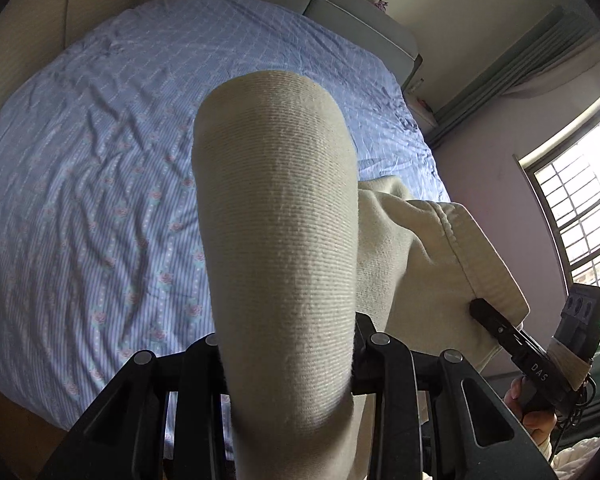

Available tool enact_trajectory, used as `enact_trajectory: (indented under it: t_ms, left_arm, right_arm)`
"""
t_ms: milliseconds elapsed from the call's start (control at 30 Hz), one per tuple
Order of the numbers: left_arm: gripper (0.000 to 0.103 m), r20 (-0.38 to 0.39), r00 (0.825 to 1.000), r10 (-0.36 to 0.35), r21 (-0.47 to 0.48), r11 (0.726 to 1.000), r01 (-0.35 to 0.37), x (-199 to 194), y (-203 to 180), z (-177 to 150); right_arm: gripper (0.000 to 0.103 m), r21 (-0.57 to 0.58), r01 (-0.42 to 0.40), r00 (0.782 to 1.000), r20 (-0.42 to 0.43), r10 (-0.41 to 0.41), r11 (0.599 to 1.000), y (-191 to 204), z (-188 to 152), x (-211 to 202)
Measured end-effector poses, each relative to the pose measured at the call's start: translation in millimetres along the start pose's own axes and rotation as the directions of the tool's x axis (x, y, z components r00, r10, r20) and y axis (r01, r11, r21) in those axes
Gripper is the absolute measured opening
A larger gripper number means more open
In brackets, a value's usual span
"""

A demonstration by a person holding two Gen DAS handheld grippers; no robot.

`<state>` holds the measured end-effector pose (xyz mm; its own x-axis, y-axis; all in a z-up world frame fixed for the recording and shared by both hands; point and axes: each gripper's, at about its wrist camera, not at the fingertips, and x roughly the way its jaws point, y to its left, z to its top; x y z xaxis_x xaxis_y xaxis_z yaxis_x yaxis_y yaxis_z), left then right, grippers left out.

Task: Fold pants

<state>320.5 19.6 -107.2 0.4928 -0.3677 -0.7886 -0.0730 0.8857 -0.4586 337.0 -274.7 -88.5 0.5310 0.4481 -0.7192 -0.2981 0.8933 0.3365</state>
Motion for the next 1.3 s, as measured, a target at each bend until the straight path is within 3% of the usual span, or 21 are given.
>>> enact_trajectory:
  t_ms: [200,433,667,833,1067,1300]
  left_arm:
    - [0.033,0.026,1.000,-0.016,0.012,1.000,0.015,-35,50,0]
    - [0.033,0.004,0.999,-0.053,0.015,0.998,0.053,-74,164,20]
    - [0.033,-0.061,0.998,-0.015,-0.001,1.000,0.015,-116,297,43]
    - [0.033,-0.090,0.995,0.035,-0.011,0.999,-0.036,-137,376,57]
    - [0.033,-0.114,0.989,0.095,0.004,0.995,-0.095,-128,454,109]
    - [0.032,-0.160,0.977,0.138,0.091,0.988,-0.125,-83,485,186]
  right_arm:
    - [0.037,-0.063,-0.014,1.000,0.008,0.014,0.998,60,-6,-2]
    - [0.037,-0.079,0.030,0.999,0.024,-0.028,0.996,159,-16,32]
    - [0.037,-0.014,0.039,0.998,-0.055,-0.039,0.999,271,-39,93]
    - [0.037,-0.023,-0.025,0.989,-0.149,0.022,0.999,334,-42,142]
    - [0.037,-0.069,-0.068,0.974,-0.221,0.051,0.995,395,-28,224]
    - [0.037,-0.081,-0.058,0.966,-0.257,0.035,0.995,421,4,308]
